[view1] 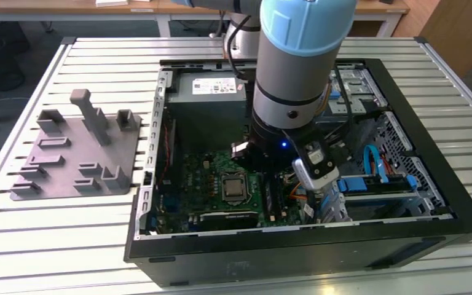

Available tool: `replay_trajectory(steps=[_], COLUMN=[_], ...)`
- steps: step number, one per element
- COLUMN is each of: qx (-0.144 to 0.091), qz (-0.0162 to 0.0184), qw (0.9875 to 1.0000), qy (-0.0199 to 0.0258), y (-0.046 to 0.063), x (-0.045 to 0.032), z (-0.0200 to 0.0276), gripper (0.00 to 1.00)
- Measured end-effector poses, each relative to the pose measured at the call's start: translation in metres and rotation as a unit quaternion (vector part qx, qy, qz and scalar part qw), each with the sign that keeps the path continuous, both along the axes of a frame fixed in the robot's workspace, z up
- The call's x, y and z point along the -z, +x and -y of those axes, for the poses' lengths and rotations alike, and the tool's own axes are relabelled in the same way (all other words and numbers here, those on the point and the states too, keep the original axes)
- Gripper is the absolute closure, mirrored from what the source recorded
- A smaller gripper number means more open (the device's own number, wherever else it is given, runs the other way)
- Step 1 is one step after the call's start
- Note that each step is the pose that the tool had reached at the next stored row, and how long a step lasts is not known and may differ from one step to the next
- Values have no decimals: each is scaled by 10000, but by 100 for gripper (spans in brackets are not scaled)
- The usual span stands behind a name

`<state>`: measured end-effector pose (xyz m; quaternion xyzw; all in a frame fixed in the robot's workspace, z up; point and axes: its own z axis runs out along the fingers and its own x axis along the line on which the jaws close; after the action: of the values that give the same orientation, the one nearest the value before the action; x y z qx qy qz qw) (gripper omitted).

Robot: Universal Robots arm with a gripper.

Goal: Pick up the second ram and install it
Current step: 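Insert the second ram into the second slot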

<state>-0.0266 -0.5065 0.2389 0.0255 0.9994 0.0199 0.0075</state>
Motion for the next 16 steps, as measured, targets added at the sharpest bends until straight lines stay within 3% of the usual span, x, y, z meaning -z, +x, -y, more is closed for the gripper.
replay_trajectory(steps=[11,16], qx=[148,115], qz=[0,1], qw=[9999,9999], qy=[-14,-45], y=[34,36], x=[87,132], z=[-7,-35], gripper=[86,86])
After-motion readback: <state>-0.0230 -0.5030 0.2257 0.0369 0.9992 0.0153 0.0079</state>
